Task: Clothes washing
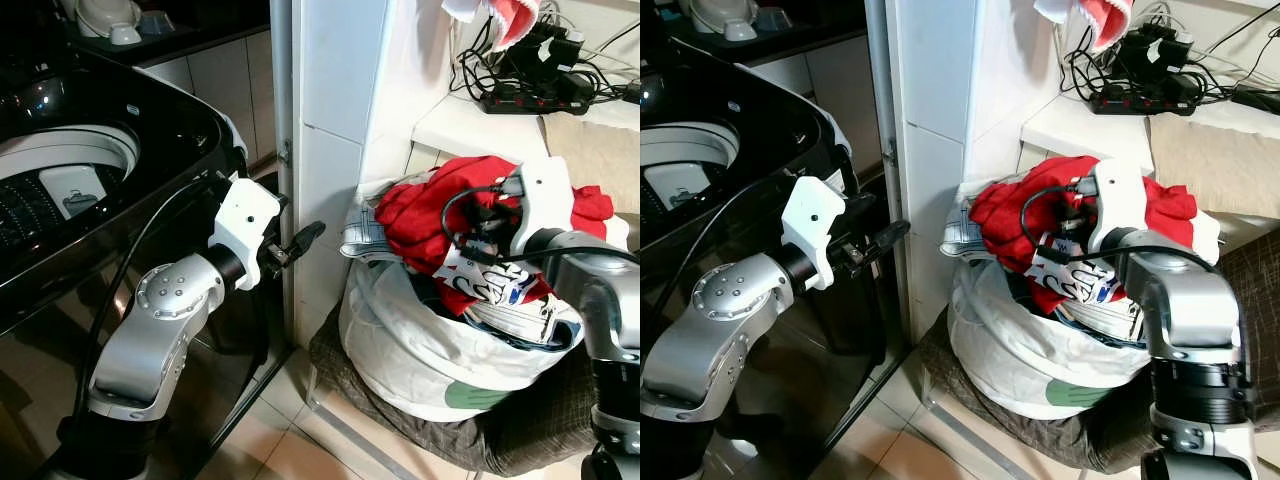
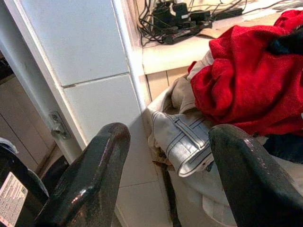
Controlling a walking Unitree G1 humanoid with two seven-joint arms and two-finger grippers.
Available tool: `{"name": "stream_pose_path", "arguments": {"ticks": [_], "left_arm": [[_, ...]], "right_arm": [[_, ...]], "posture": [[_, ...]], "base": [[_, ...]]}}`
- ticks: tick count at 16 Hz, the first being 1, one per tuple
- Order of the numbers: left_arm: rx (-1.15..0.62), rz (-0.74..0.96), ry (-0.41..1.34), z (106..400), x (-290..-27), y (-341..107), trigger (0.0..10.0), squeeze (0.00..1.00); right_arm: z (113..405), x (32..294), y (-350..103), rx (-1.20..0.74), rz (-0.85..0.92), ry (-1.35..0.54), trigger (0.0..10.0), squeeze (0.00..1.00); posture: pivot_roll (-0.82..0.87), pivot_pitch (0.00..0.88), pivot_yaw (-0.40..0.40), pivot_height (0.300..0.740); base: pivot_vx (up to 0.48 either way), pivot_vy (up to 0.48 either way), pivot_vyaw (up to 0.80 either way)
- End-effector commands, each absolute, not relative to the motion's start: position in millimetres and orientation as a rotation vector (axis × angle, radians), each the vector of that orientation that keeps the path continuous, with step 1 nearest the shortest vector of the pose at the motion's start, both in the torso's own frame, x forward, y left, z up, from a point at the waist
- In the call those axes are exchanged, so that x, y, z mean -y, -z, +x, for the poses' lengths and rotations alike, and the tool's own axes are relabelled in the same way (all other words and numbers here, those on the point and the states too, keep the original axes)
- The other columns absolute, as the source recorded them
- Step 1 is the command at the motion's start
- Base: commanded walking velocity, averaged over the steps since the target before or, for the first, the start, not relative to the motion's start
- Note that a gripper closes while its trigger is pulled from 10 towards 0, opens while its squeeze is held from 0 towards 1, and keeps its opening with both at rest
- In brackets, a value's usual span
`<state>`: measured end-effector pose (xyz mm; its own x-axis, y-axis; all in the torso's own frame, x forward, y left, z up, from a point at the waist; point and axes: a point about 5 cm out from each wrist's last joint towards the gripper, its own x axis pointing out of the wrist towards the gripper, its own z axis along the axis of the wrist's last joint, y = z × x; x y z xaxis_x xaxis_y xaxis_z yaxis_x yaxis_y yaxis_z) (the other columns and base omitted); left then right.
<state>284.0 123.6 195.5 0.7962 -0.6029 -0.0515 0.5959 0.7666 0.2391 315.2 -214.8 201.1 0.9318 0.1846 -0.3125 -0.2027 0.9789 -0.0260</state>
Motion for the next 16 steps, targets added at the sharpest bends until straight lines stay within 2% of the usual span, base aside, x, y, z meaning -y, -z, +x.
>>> {"name": "stream_pose_path", "arguments": {"ticks": [1,5,7,8,9,11,16], "left_arm": [[0.047,0.253,0.662,283,-121,-199,10.0,0.0],[0.128,0.197,0.562,292,-127,-218,10.0,0.0],[0.261,0.104,0.509,301,-127,-250,10.0,0.0],[0.309,-0.009,0.526,304,-124,-264,10.0,0.4],[0.346,-0.089,0.548,305,-121,-274,10.0,1.0],[0.409,-0.189,0.707,305,-102,-295,10.0,1.0],[0.327,-0.187,0.847,303,-73,-285,10.0,1.0]], "right_arm": [[315,214,-222,-0.236,-0.02,-0.22,0.0,0.0],[309,201,-295,0.05,0.126,-0.393,0.0,0.0],[306,190,-322,0.14,0.197,-0.511,0.0,0.0],[305,185,-326,0.153,0.225,-0.566,0.0,0.0],[304,182,-326,0.152,0.243,-0.6,0.0,0.0],[304,166,-324,0.139,0.324,-0.716,0.0,0.0],[301,142,-322,0.123,0.406,-0.812,0.0,0.0]], "posture": [[-0.05,0.0,-0.023,0.74],[-0.06,0.0,-0.023,0.74],[-0.06,0.0,-0.036,0.74],[-0.05,0.0,-0.043,0.74],[-0.05,0.0,-0.048,0.74],[-0.05,0.0,-0.053,0.74],[-0.06,0.0,-0.053,0.74]], "base": [[0.0,0.0,0.0],[0.0,0.0,0.0],[0.0,0.0,0.0],[0.0,0.0,0.0],[0.0,0.0,0.0],[0.0,0.0,0.0],[0.0,0.0,0.0]]}}
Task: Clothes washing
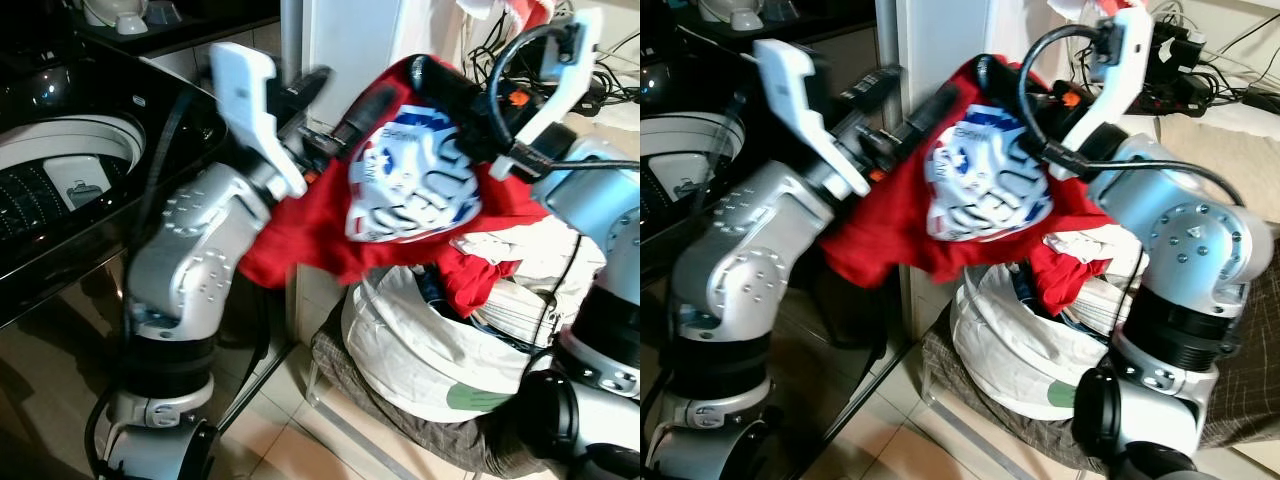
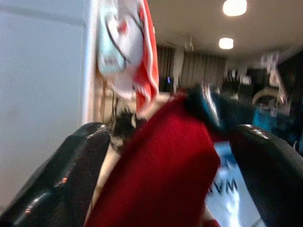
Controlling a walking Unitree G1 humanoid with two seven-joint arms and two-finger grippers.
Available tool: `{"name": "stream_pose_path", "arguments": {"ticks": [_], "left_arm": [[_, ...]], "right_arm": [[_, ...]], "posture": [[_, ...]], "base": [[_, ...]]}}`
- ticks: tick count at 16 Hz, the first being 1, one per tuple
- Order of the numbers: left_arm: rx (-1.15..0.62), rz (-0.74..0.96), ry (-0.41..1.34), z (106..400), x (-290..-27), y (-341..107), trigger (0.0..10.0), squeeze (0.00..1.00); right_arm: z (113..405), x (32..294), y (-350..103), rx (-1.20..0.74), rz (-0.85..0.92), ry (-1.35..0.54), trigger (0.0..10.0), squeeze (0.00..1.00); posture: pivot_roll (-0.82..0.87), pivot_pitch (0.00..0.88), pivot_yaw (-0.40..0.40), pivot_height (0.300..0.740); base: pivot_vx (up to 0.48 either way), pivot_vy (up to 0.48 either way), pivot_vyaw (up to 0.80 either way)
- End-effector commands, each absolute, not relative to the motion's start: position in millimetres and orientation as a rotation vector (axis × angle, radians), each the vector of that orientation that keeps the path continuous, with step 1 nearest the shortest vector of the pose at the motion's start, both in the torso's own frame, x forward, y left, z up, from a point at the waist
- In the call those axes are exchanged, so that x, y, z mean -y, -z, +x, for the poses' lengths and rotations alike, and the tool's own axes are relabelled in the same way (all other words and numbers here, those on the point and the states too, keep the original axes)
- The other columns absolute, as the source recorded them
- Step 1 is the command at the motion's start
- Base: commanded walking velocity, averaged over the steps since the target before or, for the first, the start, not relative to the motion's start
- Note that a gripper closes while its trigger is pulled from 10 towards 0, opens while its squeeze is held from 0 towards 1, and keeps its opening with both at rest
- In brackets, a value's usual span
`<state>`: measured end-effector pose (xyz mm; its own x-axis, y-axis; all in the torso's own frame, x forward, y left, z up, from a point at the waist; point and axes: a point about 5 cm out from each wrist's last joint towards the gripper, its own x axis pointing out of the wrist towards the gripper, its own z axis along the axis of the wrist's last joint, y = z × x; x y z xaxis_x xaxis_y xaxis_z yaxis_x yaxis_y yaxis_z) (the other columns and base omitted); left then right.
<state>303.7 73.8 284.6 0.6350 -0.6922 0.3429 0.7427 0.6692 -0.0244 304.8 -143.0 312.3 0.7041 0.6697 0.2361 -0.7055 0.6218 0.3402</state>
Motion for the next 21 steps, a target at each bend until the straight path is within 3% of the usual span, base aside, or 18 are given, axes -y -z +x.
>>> {"name": "stream_pose_path", "arguments": {"ticks": [1,2,5,6,7,10,14,21], "left_arm": [[0.24,-0.121,0.804,308,-69,-274,10.0,1.0],[0.205,-0.126,0.803,310,-67,-268,10.0,0.0],[0.192,-0.156,0.818,309,-64,-267,10.0,0.0],[0.184,-0.124,0.825,309,-64,-265,2.2,0.0],[0.178,-0.098,0.822,309,-65,-262,0.0,0.0],[0.187,0.043,0.806,308,-65,-253,0.0,0.0],[0.117,-0.081,0.763,313,-70,-250,0.0,0.0],[0.141,-0.04,0.742,315,-74,-250,0.0,0.0]], "right_arm": [[299,138,-323,0.124,0.416,-0.832,0.0,0.0],[299,136,-324,0.124,0.421,-0.84,0.0,0.0],[298,136,-324,0.121,0.425,-0.841,0.0,0.0],[298,137,-323,0.122,0.43,-0.835,0.0,0.0],[297,137,-323,0.121,0.428,-0.831,0.0,0.0],[296,137,-322,0.117,0.431,-0.828,0.0,0.0],[296,134,-320,0.114,0.435,-0.831,0.0,0.0],[295,131,-319,0.11,0.441,-0.83,0.0,0.0]], "posture": [[-0.06,0.0,-0.053,0.74],[-0.06,0.0,-0.05,0.74],[-0.06,0.0,-0.046,0.74],[-0.06,0.0,-0.044,0.74],[-0.06,0.0,-0.044,0.74],[-0.06,0.0,-0.04,0.74],[-0.06,0.0,-0.036,0.74],[-0.06,0.0,-0.036,0.74]], "base": [[0.0,0.0,0.0],[0.0,0.0,0.0],[0.0,0.0,0.0],[0.0,0.0,0.0],[0.0,0.0,0.0],[0.0,0.0,0.0],[0.0,0.0,0.0],[0.0,0.0,0.0]]}}
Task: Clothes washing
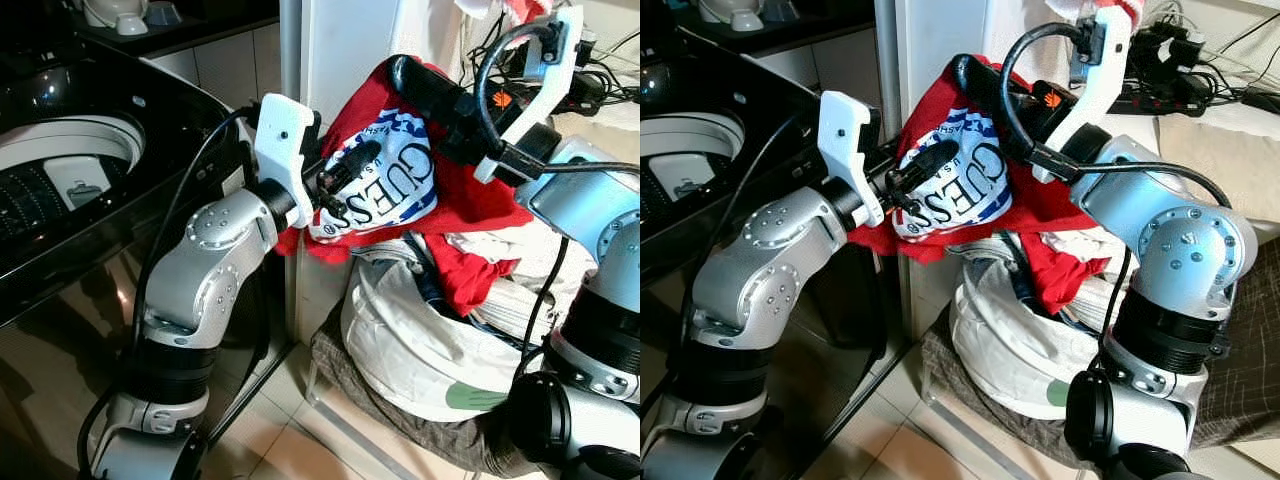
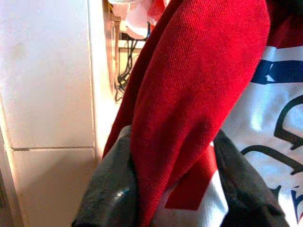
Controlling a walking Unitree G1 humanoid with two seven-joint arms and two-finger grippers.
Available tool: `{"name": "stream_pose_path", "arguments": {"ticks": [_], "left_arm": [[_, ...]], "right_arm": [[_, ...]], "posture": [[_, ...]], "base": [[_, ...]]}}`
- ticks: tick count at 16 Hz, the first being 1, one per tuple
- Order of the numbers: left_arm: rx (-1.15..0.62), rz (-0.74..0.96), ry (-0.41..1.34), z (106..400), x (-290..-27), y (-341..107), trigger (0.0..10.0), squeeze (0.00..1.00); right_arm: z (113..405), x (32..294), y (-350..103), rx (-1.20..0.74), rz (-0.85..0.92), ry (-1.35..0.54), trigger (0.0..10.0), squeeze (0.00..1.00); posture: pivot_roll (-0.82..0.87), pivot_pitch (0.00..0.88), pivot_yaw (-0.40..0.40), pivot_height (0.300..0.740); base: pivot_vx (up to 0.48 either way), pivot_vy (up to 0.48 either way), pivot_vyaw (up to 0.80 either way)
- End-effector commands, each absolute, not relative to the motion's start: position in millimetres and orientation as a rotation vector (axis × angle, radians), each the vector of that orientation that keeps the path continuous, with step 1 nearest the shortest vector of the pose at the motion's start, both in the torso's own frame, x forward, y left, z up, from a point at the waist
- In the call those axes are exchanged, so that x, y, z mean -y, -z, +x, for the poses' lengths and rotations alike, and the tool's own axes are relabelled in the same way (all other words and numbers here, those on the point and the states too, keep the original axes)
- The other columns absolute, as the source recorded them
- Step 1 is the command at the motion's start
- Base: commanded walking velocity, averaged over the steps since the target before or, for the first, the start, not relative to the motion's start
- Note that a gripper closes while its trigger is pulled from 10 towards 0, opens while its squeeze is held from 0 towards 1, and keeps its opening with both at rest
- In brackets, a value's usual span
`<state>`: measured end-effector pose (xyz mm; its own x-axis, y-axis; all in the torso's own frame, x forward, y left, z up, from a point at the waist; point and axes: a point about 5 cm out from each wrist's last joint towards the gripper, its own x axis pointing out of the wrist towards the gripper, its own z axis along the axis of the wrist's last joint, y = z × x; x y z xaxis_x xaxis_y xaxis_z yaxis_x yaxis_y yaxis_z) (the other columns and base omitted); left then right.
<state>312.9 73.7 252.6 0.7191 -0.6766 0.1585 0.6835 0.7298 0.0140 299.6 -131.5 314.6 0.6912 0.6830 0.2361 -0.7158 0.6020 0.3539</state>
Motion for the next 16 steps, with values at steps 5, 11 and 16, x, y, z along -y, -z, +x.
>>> {"name": "stream_pose_path", "arguments": {"ticks": [5,11,16], "left_arm": [[0.168,-0.085,0.613,326,-89,-258,0.0,0.0],[0.411,0.151,0.112,366,-189,-338,0.0,0.0],[0.59,0.551,-0.309,368,-258,-435,0.0,0.0]], "right_arm": [[294,131,-320,0.118,0.415,-0.813,1.5,0.0],[293,131,-314,0.095,0.327,-0.787,10.0,1.0],[291,115,-304,0.071,0.224,-0.812,10.0,0.0]], "posture": [[-0.05,0.0,-0.034,0.74],[-0.03,0.0,-0.034,0.74],[-0.02,0.0,-0.022,0.74]], "base": [[0.0,0.0,0.0],[0.0,0.0,0.0],[0.0,0.0,0.0]]}}
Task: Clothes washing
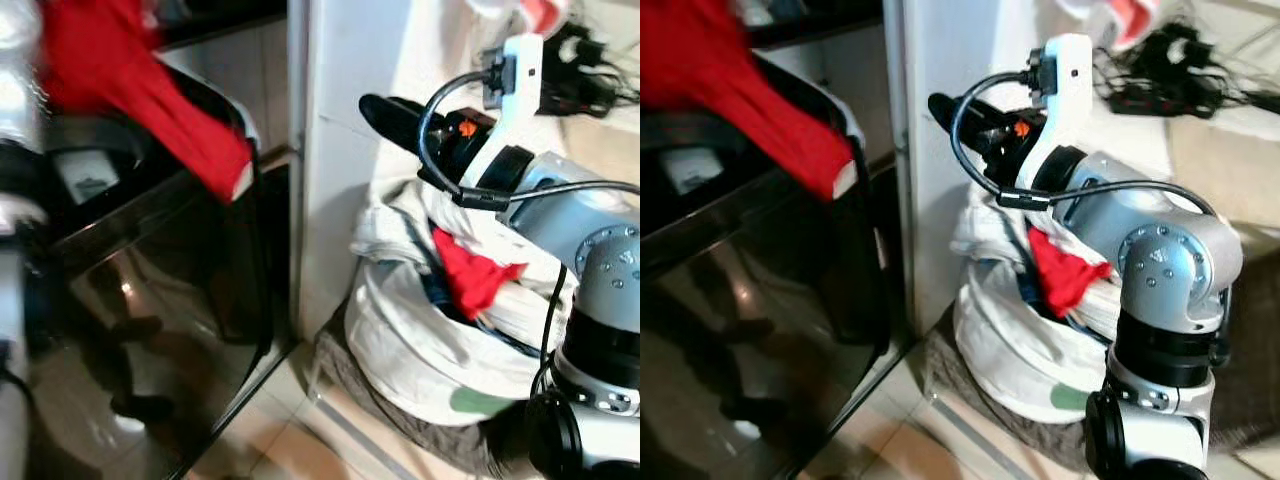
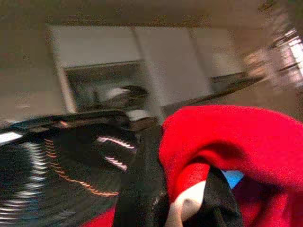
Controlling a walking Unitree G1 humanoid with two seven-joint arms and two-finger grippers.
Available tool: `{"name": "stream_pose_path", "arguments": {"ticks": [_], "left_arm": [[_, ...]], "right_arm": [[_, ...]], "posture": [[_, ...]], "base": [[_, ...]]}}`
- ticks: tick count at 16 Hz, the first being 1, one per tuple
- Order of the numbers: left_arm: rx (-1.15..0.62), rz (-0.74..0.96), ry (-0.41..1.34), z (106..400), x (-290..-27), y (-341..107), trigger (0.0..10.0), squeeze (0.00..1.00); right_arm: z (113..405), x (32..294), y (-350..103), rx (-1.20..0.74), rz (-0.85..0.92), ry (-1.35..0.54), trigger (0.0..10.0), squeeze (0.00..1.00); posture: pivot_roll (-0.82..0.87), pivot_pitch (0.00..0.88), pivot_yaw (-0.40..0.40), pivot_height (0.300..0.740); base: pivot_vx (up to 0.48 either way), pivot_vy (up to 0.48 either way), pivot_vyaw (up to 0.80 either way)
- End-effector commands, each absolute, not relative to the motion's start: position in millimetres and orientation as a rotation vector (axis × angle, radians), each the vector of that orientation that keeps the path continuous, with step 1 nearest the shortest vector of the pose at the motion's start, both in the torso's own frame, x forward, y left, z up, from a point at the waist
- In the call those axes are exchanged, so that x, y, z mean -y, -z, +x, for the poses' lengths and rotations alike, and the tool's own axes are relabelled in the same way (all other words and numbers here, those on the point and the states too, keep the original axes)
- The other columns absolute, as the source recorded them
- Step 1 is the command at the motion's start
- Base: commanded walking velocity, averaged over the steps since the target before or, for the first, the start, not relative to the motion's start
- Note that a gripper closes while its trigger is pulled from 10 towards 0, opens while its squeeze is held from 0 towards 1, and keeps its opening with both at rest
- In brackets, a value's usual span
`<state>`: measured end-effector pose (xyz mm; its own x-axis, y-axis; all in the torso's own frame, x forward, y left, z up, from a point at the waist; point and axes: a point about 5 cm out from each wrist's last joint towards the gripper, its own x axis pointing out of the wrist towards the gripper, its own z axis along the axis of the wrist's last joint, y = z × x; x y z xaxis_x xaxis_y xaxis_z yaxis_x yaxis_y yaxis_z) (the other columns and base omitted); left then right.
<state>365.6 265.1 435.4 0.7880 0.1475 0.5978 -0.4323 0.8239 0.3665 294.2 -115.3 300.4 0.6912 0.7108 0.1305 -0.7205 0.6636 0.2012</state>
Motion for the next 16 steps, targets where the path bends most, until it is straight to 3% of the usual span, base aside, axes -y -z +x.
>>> {"name": "stream_pose_path", "arguments": {"ticks": [1,2,3,5,6,7,14,16], "left_arm": [[0.565,0.562,-0.291,372,-258,-432,0.0,0.0],[0.328,0.706,-0.2,395,-251,-390,2.1,0.0],[0.227,0.73,-0.142,402,-248,-370,10.0,0.0],[-0.04,0.845,-0.073,412,-249,-321,10.0,0.0],[-0.126,0.836,-0.059,413,-253,-307,10.0,0.9],[-0.218,0.833,-0.035,412,-256,-295,10.0,1.0],[-0.395,0.775,0.015,399,-282,-286,10.0,1.0],[-0.391,0.782,-0.041,390,-301,-294,10.0,1.0]], "right_arm": [[290,114,-303,0.071,0.22,-0.813,10.0,0.0],[290,109,-297,0.056,0.192,-0.813,10.0,0.0],[289,107,-293,0.043,0.172,-0.814,10.0,0.0],[286,98,-279,-0.022,0.1,-0.826,10.0,0.0],[283,93,-271,-0.057,0.057,-0.842,10.0,0.0],[278,89,-263,-0.086,0.019,-0.868,10.0,0.0],[274,85,-253,-0.123,-0.025,-0.897,10.0,0.0],[277,86,-252,-0.133,-0.026,-0.875,10.0,0.0]], "posture": [[-0.02,0.0,-0.022,0.74],[-0.02,0.0,-0.017,0.74],[-0.02,0.0,-0.017,0.74],[-0.03,0.0,-0.007,0.74],[-0.03,0.0,-0.003,0.74],[-0.03,0.0,-0.004,0.74],[-0.02,0.0,-0.018,0.74],[-0.02,0.0,-0.023,0.74]], "base": [[0.0,0.0,0.0],[0.0,0.0,0.0],[0.0,0.0,0.0],[0.0,0.0,0.0],[0.0,0.0,0.0],[0.0,0.0,0.0],[0.0,0.0,0.0],[0.0,0.0,0.0]]}}
